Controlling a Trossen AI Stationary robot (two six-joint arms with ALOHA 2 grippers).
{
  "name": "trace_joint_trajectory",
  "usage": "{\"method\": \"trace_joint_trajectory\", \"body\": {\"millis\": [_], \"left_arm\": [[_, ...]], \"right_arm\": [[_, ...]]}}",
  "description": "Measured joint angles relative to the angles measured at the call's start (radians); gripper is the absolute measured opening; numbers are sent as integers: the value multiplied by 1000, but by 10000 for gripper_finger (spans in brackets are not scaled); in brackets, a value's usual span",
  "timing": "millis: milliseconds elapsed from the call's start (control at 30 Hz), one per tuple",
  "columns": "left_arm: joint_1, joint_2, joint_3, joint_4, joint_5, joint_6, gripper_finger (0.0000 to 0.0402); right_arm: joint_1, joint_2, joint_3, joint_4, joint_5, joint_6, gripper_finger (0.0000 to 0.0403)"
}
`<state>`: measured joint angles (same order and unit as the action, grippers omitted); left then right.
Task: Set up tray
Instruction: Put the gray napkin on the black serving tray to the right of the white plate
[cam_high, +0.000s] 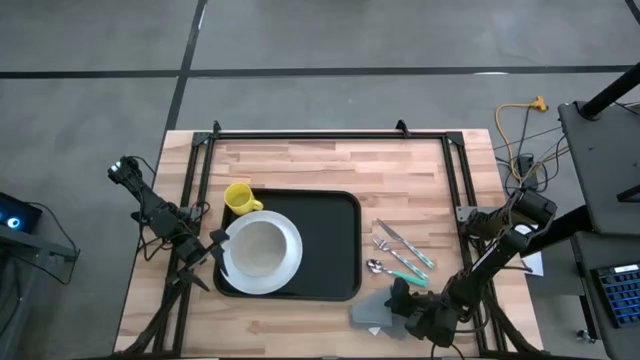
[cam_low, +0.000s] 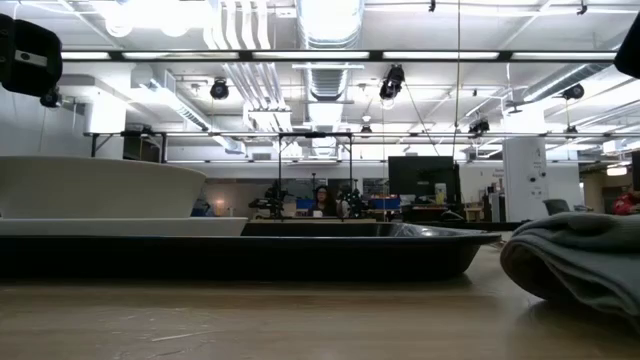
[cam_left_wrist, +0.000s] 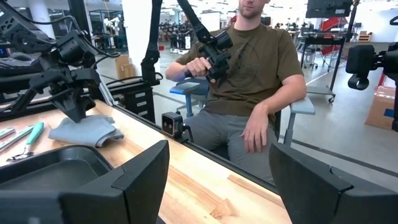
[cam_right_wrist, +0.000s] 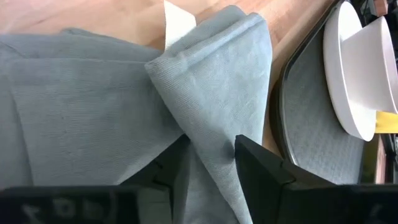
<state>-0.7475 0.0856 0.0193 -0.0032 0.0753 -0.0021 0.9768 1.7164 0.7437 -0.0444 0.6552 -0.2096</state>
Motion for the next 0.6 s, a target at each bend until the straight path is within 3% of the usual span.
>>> {"method": "trace_joint_trajectory", "body": {"millis": [400, 600], "left_arm": [[0, 0, 0, 0, 0, 0, 255], [0, 0, 0, 0, 0, 0, 255]], "right_arm": [[-44, 0, 0, 9, -34, -9, 20], [-70, -6, 25, 6, -53, -40, 9]]}}
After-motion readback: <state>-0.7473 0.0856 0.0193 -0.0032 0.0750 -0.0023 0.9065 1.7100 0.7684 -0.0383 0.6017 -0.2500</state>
